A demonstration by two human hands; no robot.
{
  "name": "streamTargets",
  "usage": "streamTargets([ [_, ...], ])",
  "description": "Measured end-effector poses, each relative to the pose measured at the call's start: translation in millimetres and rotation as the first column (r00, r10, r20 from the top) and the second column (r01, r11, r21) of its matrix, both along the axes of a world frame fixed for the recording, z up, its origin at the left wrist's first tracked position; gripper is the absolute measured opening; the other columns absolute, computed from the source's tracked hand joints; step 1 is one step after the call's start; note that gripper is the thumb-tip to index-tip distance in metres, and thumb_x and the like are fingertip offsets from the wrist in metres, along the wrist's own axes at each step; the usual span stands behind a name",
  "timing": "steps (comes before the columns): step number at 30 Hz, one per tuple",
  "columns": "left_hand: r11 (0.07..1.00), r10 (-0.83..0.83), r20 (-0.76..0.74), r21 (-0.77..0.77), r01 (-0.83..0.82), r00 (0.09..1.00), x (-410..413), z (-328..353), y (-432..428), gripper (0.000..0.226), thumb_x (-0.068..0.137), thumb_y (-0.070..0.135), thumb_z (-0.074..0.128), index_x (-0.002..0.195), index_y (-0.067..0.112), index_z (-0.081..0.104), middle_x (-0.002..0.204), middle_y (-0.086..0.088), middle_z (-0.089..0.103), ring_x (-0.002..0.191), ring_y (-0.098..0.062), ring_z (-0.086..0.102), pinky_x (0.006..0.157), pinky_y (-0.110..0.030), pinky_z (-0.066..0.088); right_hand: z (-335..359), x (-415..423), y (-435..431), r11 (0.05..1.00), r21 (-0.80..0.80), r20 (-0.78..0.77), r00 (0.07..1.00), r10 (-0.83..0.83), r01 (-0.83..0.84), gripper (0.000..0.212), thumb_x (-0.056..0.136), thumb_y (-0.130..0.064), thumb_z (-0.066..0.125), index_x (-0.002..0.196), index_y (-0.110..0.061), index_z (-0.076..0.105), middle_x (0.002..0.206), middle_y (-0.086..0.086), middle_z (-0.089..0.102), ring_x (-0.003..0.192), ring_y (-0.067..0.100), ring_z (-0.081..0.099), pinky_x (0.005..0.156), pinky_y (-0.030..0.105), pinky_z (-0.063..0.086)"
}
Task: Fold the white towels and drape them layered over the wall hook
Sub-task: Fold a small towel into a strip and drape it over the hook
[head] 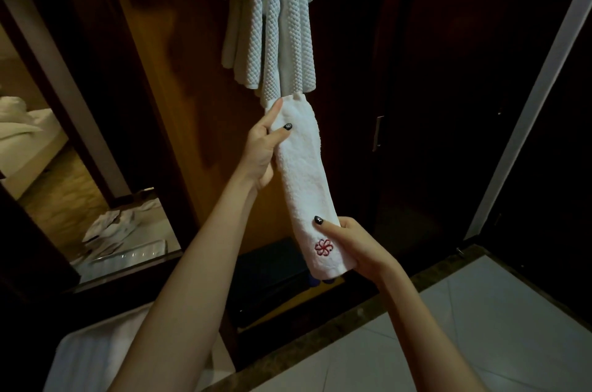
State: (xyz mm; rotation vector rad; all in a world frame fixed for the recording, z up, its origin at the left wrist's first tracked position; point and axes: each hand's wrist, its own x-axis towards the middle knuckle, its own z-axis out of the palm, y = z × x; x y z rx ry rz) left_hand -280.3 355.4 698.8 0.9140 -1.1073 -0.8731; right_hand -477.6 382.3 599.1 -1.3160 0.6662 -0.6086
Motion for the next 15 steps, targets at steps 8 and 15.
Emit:
streamTargets([
  [8, 0.999, -0.033, -0.092, 0.004, 0.033, 0.995, 1, 3, 4, 0.056, 0.093, -0.002, 0.051, 0.146, 0.014, 0.043, 0.124, 0.014, 0.063, 0.121, -0.01, 0.058, 0.098, -0.031, 0.05, -8, -3, -3, 0.987, -0.106, 0.096, 0.989, -0.112, 0.122, 0.04, 0.088, -0.035, 0.068, 0.111, -0.002, 0.064, 0.107, 0.015, 0.065, 0.076, 0.013, 0.072, 0.063, 0.021, 0.055],
  [15, 0.995, -0.095, -0.156, -0.038, 0.09, 0.983, 5, 10, 2, 0.056, 0.095, -0.002, 0.047, 0.148, 0.015, 0.039, 0.145, -0.007, 0.05, 0.128, -0.023, 0.053, 0.107, -0.043, 0.044, -10, -7, -14, 0.997, -0.069, 0.0, 1.0, -0.027, 0.027, 0.049, 0.079, -0.049, 0.07, 0.097, -0.003, 0.069, 0.093, 0.018, 0.07, 0.083, 0.028, 0.065, 0.075, 0.035, 0.052],
])
